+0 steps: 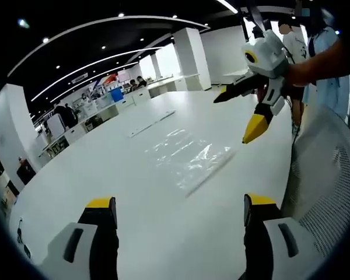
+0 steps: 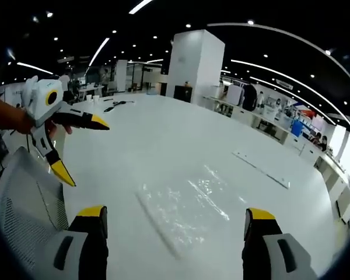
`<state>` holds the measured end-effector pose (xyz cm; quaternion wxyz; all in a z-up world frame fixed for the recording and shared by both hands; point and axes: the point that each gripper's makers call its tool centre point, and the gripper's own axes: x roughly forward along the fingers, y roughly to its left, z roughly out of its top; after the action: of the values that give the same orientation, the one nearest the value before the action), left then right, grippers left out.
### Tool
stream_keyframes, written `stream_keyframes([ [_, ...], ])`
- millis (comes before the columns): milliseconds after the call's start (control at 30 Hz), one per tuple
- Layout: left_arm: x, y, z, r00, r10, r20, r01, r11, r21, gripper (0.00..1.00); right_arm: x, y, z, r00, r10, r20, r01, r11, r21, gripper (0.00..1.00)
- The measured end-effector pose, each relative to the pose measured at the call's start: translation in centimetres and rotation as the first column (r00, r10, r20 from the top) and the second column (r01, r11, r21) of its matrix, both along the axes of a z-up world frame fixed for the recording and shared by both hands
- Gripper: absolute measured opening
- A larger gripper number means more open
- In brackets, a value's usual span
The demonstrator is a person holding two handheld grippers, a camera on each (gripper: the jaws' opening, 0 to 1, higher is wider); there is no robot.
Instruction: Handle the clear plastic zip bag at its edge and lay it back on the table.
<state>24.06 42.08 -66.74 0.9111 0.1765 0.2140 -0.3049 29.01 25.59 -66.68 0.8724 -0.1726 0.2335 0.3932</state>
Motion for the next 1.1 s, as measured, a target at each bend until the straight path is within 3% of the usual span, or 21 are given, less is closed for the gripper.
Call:
stream_keyframes([
  [200,-0.2,0.8,0.4,0.999,0.039,-0.009,-0.039,0.998,-0.055,0.95,-0.9,-1.3,0.8,1.0,-0.027,0.004,0.027,0.999,0.035,1.0],
  [600,-1.8,1.8,-0.5,0.998,0.061,-0.018,-0.062,0.996,-0.066,0.99,-4.0,-4.3,1.6,0.989,-0.145,-0.007,0.145,0.982,0.123,1.0],
  [833,-3.3,1.7,-0.7,0.995,0.09,-0.032,-0.093,0.991,-0.101,0.99,-6.0,-5.8,1.5,0.986,-0.164,0.037,0.16,0.982,0.097,1.0],
  [1100,-4.2,1.5,-0.7,0.994,0.107,-0.019,-0.108,0.986,-0.128,0.99,-7.6,-6.4,1.2,0.982,-0.186,0.022,0.182,0.976,0.116,1.0],
])
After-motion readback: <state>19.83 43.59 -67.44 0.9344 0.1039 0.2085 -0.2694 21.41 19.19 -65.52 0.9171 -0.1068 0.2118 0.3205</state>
